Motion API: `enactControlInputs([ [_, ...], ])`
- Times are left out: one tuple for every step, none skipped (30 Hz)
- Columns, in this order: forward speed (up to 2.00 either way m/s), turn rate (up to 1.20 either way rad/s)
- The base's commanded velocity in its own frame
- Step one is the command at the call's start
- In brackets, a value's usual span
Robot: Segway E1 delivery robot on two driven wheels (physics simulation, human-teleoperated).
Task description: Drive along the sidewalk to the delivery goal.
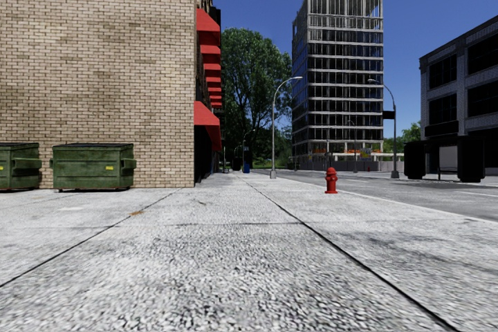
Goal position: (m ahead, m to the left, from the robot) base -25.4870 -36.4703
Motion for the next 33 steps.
enactControlInputs([
  [1.54, 0.00],
  [1.54, 0.00],
  [1.53, 0.00],
  [1.52, -0.21],
  [1.52, -0.41],
  [1.52, -0.41],
  [1.52, -0.49],
  [1.52, -0.53],
  [1.52, -0.57],
  [1.52, -0.57],
  [1.52, -0.63],
  [1.54, -0.71],
  [1.57, -0.77],
  [1.57, -0.77],
  [1.58, -0.79],
  [1.60, -0.79],
  [1.61, -0.79],
  [1.61, -0.79],
  [1.62, -0.79],
  [1.62, -0.79],
  [1.62, -0.79],
  [1.62, -0.79],
  [1.62, -0.79],
  [1.62, -0.81],
  [1.62, -0.81],
  [1.62, -0.84],
  [1.62, -0.89],
  [1.62, -0.90],
  [1.62, -0.90],
  [1.62, -0.92],
  [1.62, -0.94],
  [1.62, -0.95],
  [1.62, -0.95],
])
